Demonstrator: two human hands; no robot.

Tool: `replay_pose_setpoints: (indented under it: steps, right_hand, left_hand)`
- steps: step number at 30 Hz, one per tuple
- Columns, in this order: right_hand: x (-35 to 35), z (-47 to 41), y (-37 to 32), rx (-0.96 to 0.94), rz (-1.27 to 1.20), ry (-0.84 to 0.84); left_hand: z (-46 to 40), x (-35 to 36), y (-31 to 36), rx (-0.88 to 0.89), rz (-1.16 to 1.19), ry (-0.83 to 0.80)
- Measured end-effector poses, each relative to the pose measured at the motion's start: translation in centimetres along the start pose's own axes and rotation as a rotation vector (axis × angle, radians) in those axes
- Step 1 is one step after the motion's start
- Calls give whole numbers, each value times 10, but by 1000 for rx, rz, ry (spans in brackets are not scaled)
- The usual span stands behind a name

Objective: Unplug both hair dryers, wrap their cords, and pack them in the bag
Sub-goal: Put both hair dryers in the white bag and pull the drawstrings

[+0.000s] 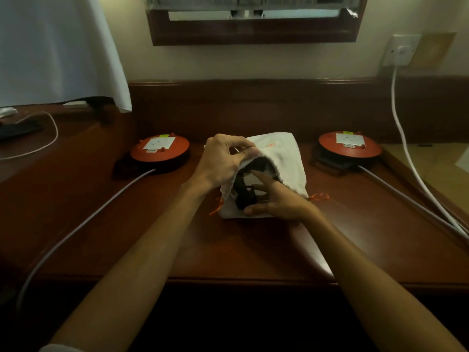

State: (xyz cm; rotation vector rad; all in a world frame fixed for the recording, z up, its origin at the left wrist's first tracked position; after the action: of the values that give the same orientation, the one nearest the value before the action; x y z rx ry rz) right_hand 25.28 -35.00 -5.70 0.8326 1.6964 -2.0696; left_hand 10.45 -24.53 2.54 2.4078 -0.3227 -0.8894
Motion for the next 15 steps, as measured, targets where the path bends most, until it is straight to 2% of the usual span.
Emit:
replay_pose_setpoints:
  steps: [5, 8, 10, 13, 15]
  right_hand:
    - [19, 9, -15, 52, 249, 422]
    - [22, 25, -17, 25, 224, 380]
    - [15, 41, -8, 18, 189, 363]
    - [-2, 56, 20, -84, 422, 610]
    - [-13, 60, 42, -41, 472, 675]
  left_hand:
    - [5, 16, 9, -4, 8, -69]
    - [10, 18, 3, -34, 0, -86]
    - [17, 19, -6, -64, -68, -183]
    - [34, 30, -26, -80, -348, -407]
    - [45, 42, -37, -55, -462, -387]
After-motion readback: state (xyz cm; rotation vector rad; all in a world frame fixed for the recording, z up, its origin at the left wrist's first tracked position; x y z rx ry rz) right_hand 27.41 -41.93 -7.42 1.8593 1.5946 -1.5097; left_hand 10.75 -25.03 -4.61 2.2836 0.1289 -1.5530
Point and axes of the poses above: each hand's wrist, its own z-axis away from the middle knuckle, its own x-axis out of the palm, y = z × x, the point moved 1 cm from there along -z, towards the middle knuckle, and after that the axes turned 8 degrees about x, right-handed, at the moved point
